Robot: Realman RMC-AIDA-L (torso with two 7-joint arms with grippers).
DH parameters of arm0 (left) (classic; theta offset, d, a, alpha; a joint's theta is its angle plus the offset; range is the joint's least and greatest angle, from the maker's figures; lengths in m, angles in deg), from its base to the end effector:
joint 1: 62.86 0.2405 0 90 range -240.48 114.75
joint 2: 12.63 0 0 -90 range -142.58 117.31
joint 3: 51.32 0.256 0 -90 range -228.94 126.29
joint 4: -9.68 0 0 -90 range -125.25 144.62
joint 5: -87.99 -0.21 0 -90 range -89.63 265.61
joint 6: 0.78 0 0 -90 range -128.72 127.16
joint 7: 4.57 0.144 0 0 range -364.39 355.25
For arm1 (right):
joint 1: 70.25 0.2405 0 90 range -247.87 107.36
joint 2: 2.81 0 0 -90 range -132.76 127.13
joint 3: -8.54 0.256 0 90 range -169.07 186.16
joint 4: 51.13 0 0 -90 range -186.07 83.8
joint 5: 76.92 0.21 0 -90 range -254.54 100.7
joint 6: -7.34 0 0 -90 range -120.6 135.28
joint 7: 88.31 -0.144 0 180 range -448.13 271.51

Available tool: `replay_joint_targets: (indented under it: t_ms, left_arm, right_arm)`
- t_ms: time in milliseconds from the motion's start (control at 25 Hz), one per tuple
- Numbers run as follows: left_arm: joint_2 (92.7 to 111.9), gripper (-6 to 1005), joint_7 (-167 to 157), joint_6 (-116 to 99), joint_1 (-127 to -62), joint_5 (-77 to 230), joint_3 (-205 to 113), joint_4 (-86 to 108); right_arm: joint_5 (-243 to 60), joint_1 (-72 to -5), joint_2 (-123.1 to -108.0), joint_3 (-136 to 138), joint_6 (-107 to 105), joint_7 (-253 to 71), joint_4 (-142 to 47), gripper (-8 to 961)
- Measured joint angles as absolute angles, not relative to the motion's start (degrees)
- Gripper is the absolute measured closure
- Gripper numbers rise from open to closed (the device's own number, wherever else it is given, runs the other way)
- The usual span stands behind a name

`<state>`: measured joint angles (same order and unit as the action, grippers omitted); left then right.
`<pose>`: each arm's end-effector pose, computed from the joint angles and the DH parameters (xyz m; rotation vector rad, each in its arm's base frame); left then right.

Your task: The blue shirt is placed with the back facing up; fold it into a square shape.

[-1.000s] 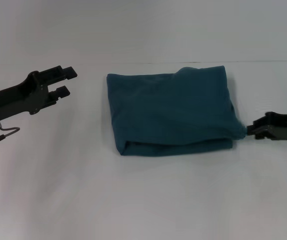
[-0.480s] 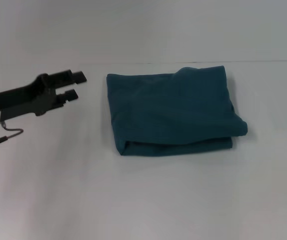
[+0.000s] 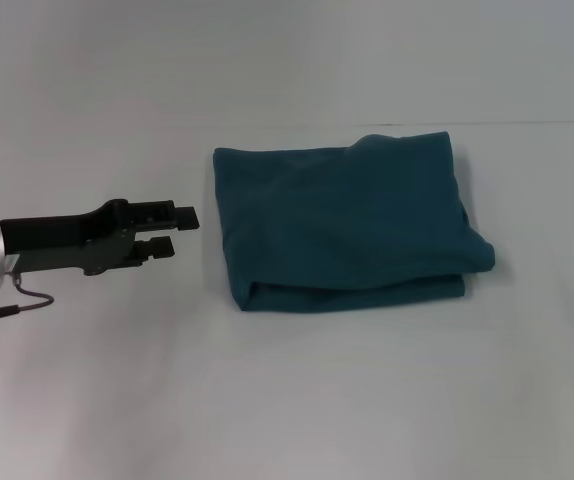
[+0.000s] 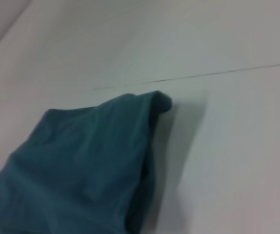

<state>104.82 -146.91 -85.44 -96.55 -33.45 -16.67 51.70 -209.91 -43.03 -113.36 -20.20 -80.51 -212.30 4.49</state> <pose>-0.2661 0.3625 0.0298 -2.1261 -1.9570 -0.7695 0.3304 0.3399 0.1326 -2.1637 1.4058 0.3574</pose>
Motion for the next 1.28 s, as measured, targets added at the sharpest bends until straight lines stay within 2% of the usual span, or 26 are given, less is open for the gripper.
replay_joint_targets:
  t_ms: [40, 240, 680, 840, 1040, 1280]
  left_arm:
    - [104.81, 323, -147.9, -85.3, -96.7, -33.6, -16.7, 51.7]
    - [105.31, 324, -154.2, -81.5, -97.1, -33.7, -14.8, 51.4]
    - [107.06, 324, -164.2, -71.3, -100.6, -33.8, -6.4, 46.5]
    - [107.56, 324, -164.2, -70.3, -100.9, -33.8, -5.7, 45.1]
    - [108.72, 323, -161.1, -69.9, -99.8, -33.8, -4.2, 45.8]
    - [110.77, 323, -135.7, -70.6, -95.7, -33.2, -3.6, 51.5]
  right_arm:
    - [-208.3, -44.2, -113.99, -19.9, -80.6, -210.5, 4.7, 183]
    - [-201.2, -47.5, -115.25, -18.2, -81.0, -206.7, 3.0, 188]
    - [-197.1, -45.0, -113.45, -15.2, -81.1, -205.1, -1.9, 184]
    - [-196.6, -44.4, -113.31, -15.1, -81.2, -205.0, -1.9, 182]
    - [-195.8, -44.5, -113.28, -14.6, -81.0, -204.9, -1.9, 179]
    - [-194.9, -44.8, -113.22, -13.4, -80.9, -203.5, -3.2, 176]
